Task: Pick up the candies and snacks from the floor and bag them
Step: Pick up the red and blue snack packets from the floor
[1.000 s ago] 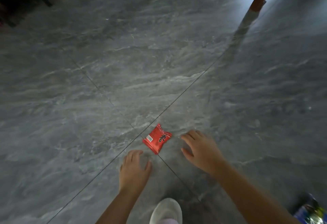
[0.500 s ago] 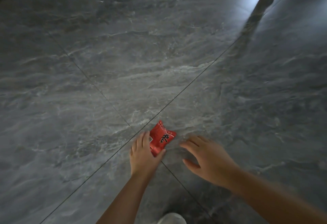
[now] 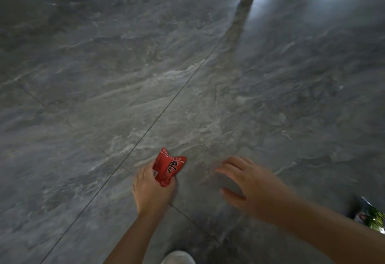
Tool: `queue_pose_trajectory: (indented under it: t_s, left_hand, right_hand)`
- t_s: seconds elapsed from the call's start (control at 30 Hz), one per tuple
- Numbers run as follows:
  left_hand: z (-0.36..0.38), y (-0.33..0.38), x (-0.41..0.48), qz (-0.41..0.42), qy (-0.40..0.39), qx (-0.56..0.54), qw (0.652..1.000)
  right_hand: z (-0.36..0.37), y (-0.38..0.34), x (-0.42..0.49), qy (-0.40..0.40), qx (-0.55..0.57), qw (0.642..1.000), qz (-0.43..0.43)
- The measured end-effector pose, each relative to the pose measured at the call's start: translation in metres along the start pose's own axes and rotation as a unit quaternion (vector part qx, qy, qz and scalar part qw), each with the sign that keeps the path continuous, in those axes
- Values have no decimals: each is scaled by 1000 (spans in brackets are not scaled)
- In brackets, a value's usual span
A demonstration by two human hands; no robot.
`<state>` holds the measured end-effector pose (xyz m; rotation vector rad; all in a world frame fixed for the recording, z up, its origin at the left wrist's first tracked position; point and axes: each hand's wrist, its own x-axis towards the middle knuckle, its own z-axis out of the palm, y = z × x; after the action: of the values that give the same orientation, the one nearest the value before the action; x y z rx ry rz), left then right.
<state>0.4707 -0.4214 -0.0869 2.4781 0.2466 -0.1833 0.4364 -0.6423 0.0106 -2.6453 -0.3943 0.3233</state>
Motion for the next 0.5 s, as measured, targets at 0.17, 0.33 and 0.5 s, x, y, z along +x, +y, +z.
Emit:
queue_pose_trajectory:
  t_s: [0.17, 0.33, 0.5]
  left_hand:
    - [25, 43, -22, 62, -42, -29, 997]
    - [60, 92, -49, 187, -124, -35, 974]
    - [89, 135, -74, 313, -178, -9, 933]
  right_hand:
    - [-1, 40, -50, -1, -122, 993, 7]
    - [14, 90, -119, 26, -163, 981, 105]
    - [29, 132, -189, 63, -127, 959, 245]
